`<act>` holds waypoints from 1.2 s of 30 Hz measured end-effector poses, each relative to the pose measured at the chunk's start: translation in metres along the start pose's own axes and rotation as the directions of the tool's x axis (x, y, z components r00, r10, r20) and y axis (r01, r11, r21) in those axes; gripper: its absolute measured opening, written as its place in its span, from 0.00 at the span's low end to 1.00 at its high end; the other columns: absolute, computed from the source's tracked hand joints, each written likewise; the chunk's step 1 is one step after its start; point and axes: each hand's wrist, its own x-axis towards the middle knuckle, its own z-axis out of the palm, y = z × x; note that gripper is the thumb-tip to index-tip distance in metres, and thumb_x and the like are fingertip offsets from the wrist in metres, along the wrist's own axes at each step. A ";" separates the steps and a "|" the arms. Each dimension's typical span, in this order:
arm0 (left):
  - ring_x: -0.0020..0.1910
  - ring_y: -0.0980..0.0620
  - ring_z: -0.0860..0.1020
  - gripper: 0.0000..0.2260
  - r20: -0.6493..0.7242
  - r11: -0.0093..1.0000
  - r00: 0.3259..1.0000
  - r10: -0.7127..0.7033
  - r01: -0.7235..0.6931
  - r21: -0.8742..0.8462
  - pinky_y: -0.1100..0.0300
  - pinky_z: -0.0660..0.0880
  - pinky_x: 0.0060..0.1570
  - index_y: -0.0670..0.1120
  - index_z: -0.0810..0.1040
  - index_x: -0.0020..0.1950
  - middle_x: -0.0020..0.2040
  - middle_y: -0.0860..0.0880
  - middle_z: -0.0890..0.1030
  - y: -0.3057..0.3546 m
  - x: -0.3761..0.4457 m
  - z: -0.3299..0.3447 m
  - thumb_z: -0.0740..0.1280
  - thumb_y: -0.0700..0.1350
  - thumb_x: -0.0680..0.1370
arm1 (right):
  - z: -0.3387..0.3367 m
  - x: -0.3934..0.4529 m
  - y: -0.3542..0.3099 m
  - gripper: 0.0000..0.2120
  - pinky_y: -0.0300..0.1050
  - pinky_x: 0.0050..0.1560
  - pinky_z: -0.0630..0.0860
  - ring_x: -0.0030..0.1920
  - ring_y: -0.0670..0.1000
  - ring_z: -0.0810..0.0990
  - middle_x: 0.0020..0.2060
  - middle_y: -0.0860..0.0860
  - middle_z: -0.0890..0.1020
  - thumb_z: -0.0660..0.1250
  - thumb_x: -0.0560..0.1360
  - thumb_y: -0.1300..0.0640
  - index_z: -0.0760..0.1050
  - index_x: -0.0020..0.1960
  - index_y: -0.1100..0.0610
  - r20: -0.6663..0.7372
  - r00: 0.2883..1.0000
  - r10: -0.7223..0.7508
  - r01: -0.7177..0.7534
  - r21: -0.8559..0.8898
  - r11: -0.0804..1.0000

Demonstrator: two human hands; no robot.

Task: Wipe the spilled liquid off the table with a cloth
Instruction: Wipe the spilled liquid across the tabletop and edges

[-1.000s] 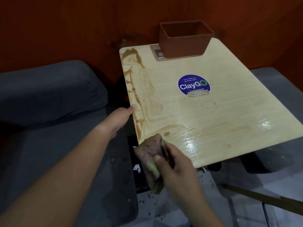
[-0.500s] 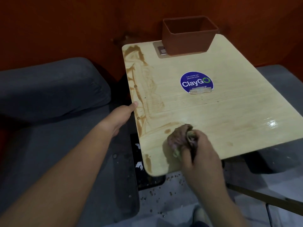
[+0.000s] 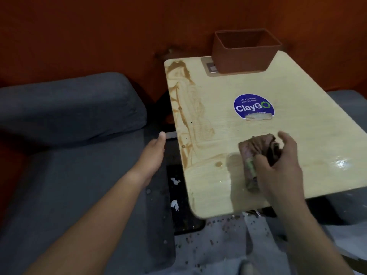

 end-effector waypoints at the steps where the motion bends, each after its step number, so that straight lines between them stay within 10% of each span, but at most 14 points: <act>1: 0.61 0.55 0.73 0.23 -0.004 1.000 1.000 0.011 -0.011 -0.003 0.59 0.67 0.54 0.58 0.74 0.66 0.59 0.60 0.76 -0.008 -0.008 0.001 0.51 0.69 0.83 | -0.003 0.011 0.001 0.34 0.47 0.53 0.70 0.50 0.54 0.76 0.52 0.49 0.78 0.66 0.76 0.58 0.60 0.77 0.38 0.018 1.000 -0.020 0.022 -0.066 0.998; 3: 0.59 0.61 0.76 0.20 0.000 1.000 1.000 -0.001 0.001 -0.001 0.64 0.67 0.48 0.63 0.75 0.58 0.56 0.66 0.76 -0.025 -0.033 0.005 0.57 0.74 0.78 | 0.005 0.020 -0.001 0.33 0.48 0.53 0.69 0.51 0.55 0.73 0.54 0.54 0.77 0.64 0.76 0.60 0.63 0.77 0.39 0.093 0.992 -0.091 0.105 -0.166 0.980; 8: 0.67 0.59 0.76 0.52 0.153 0.999 0.988 -0.022 0.016 0.039 0.51 0.76 0.66 0.58 0.72 0.75 0.70 0.58 0.75 -0.071 -0.078 0.041 0.73 0.82 0.56 | 0.064 -0.017 -0.027 0.24 0.47 0.49 0.72 0.51 0.56 0.75 0.57 0.55 0.75 0.65 0.75 0.60 0.73 0.69 0.44 0.288 0.912 -0.293 0.356 -0.200 0.913; 13: 0.63 0.55 0.80 0.43 0.126 0.997 0.991 -0.054 0.060 -0.042 0.58 0.79 0.54 0.55 0.75 0.71 0.65 0.55 0.81 -0.077 -0.086 0.056 0.75 0.70 0.60 | 0.107 -0.036 -0.056 0.22 0.46 0.54 0.77 0.51 0.52 0.79 0.54 0.51 0.77 0.65 0.75 0.62 0.75 0.66 0.44 0.412 0.828 -0.380 0.406 0.026 0.913; 16: 0.65 0.55 0.77 0.54 0.131 0.984 0.979 -0.156 0.166 -0.067 0.58 0.75 0.57 0.56 0.69 0.77 0.69 0.55 0.76 -0.071 -0.091 0.053 0.76 0.75 0.56 | 0.093 -0.003 -0.062 0.23 0.33 0.51 0.73 0.51 0.43 0.80 0.50 0.48 0.82 0.64 0.73 0.67 0.77 0.63 0.48 0.311 0.857 -0.410 0.406 0.083 0.910; 23: 0.69 0.52 0.74 0.63 0.133 0.966 0.963 -0.235 0.247 -0.078 0.56 0.71 0.61 0.48 0.64 0.82 0.76 0.50 0.72 -0.067 -0.103 0.056 0.73 0.77 0.53 | 0.090 0.033 -0.047 0.20 0.45 0.48 0.69 0.56 0.57 0.76 0.54 0.57 0.79 0.65 0.75 0.64 0.76 0.65 0.50 0.290 0.884 -0.367 0.428 -0.185 0.885; 31: 0.58 0.61 0.79 0.45 0.128 0.964 0.968 -0.215 0.231 -0.130 0.58 0.77 0.59 0.57 0.73 0.68 0.65 0.59 0.80 -0.055 -0.109 0.053 0.76 0.74 0.57 | 0.137 -0.012 -0.075 0.22 0.54 0.56 0.81 0.51 0.53 0.83 0.54 0.50 0.82 0.64 0.76 0.63 0.76 0.67 0.47 0.387 0.822 -0.418 0.398 0.134 0.907; 36: 0.81 0.47 0.63 0.70 0.129 0.951 0.965 -0.229 0.250 -0.184 0.46 0.64 0.78 0.51 0.53 0.86 0.84 0.50 0.61 -0.059 -0.106 0.052 0.76 0.76 0.52 | 0.090 0.074 -0.069 0.20 0.51 0.59 0.81 0.55 0.47 0.82 0.53 0.42 0.83 0.62 0.75 0.59 0.76 0.64 0.44 0.128 0.948 -0.292 0.283 0.080 0.956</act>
